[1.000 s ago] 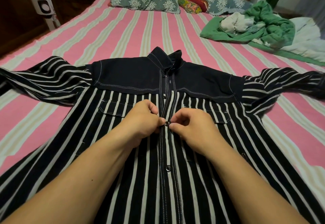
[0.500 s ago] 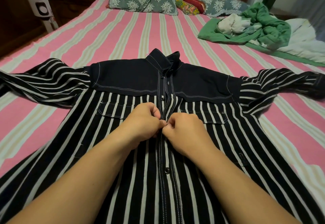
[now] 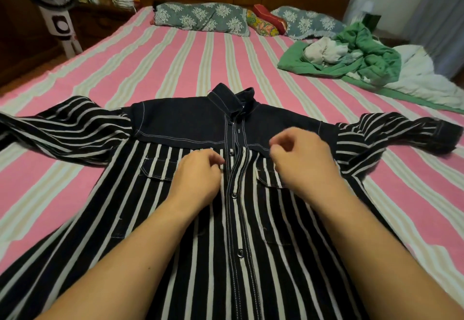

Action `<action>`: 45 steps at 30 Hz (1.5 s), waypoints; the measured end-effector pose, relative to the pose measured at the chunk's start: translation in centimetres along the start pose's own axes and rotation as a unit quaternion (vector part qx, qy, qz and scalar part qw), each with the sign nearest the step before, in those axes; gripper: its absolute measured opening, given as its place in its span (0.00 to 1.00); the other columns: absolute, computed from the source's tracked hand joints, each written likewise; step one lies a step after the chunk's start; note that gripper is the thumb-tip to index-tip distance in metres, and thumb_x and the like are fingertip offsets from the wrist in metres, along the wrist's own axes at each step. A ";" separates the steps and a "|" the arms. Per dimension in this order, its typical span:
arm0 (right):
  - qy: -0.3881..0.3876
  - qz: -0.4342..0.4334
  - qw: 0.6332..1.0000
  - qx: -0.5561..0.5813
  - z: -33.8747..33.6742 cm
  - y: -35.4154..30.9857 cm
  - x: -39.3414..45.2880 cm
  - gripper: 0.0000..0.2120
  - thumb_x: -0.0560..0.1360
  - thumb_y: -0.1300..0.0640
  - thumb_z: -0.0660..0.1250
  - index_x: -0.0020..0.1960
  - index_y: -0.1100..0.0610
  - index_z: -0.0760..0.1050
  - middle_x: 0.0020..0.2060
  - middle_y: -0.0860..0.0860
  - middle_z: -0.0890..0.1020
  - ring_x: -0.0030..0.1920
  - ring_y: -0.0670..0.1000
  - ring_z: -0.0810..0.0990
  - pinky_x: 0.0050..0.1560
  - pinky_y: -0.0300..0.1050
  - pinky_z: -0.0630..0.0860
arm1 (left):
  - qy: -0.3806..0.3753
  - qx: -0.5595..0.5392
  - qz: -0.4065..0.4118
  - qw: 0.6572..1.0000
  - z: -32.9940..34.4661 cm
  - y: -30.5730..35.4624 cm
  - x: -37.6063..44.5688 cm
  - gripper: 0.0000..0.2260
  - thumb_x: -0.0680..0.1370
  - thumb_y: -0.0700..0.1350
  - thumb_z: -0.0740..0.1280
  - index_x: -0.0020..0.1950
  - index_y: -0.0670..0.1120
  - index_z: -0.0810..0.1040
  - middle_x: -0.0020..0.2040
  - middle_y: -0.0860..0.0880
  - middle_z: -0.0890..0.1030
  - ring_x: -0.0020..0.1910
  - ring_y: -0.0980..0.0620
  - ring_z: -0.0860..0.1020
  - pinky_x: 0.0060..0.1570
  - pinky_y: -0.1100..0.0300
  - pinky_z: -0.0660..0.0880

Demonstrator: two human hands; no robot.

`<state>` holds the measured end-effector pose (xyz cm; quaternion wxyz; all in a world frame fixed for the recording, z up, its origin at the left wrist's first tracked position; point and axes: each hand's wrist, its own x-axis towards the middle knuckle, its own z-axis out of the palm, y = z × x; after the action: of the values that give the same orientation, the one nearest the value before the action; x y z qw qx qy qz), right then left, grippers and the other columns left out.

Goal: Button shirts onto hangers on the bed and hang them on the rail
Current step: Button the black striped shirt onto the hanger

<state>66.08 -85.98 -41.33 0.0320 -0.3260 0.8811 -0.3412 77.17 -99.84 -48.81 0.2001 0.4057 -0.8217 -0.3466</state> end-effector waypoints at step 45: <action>-0.270 0.356 0.771 0.455 8.3 4.0 9.8 0.09 0.77 0.60 0.72 0.39 0.58 0.77 0.24 0.48 0.75 0.28 0.45 0.74 0.31 0.40 0.79 | -0.070 -0.397 -0.259 0.878 2.0 2.9 5.4 0.07 0.77 0.28 0.67 0.43 0.37 0.80 0.34 0.41 0.82 0.30 0.48 0.82 0.34 0.59 0.83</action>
<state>58.51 -94.38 -48.54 0.5320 -0.0154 0.6311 -0.5643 71.19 -102.15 -47.78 0.1898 0.4650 -0.4924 -0.7108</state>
